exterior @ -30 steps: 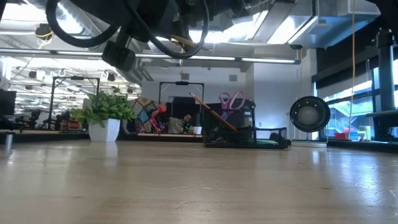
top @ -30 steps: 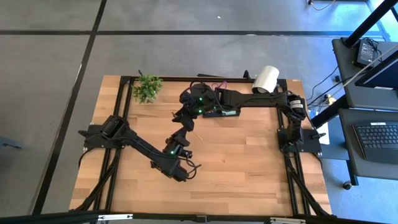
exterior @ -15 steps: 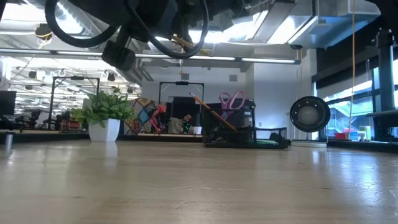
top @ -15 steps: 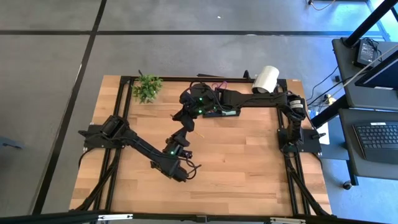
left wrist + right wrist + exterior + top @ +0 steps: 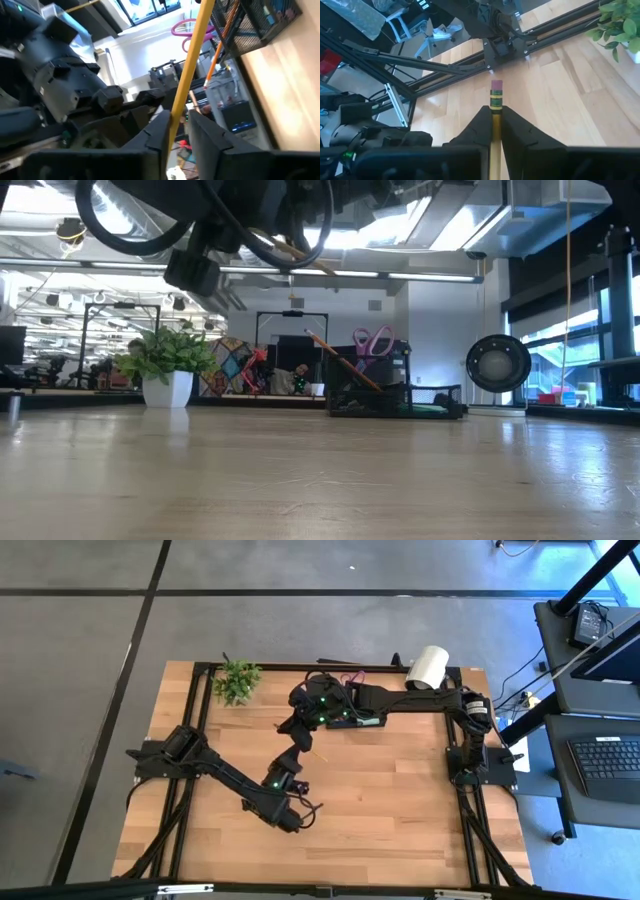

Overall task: Pick and place office supplies into organizer
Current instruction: Put the yellow pencil into the black desk organizer

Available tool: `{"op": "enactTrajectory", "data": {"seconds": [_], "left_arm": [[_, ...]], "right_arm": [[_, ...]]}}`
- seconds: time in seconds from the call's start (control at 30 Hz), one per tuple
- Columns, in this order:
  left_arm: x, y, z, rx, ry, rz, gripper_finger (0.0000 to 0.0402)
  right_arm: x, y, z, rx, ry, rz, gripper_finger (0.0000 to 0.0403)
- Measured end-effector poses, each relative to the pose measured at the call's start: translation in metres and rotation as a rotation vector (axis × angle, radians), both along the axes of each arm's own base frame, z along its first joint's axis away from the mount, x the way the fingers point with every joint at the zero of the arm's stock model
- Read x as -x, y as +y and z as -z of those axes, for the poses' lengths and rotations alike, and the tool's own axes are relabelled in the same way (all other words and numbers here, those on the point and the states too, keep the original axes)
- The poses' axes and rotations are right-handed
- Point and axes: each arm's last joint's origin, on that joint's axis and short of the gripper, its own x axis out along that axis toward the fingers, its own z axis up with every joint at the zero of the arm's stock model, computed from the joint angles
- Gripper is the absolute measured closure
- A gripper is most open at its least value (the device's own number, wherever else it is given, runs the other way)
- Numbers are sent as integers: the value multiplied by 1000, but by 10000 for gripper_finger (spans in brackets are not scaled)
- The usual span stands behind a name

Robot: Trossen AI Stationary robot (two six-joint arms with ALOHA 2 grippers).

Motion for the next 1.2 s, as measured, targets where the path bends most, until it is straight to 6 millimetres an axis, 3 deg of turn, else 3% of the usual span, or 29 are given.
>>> {"op": "enactTrajectory", "data": {"seconds": [0.37,0.57,0.83,1.0,1.2], "left_arm": [[4,-5,3,176,-93,-72,262],[8,-9,6,284,-167,-124,250],[16,-16,12,493,-293,-276,249],[30,-17,19,600,-492,-374,249],[63,-5,13,717,-722,-469,249]], "right_arm": [[1,-6,0,5,2,25,377],[2,-15,0,5,2,46,377],[8,-43,-7,31,-8,98,377],[11,-60,-19,54,-42,130,377],[12,-70,-37,90,-88,193,377]]}}
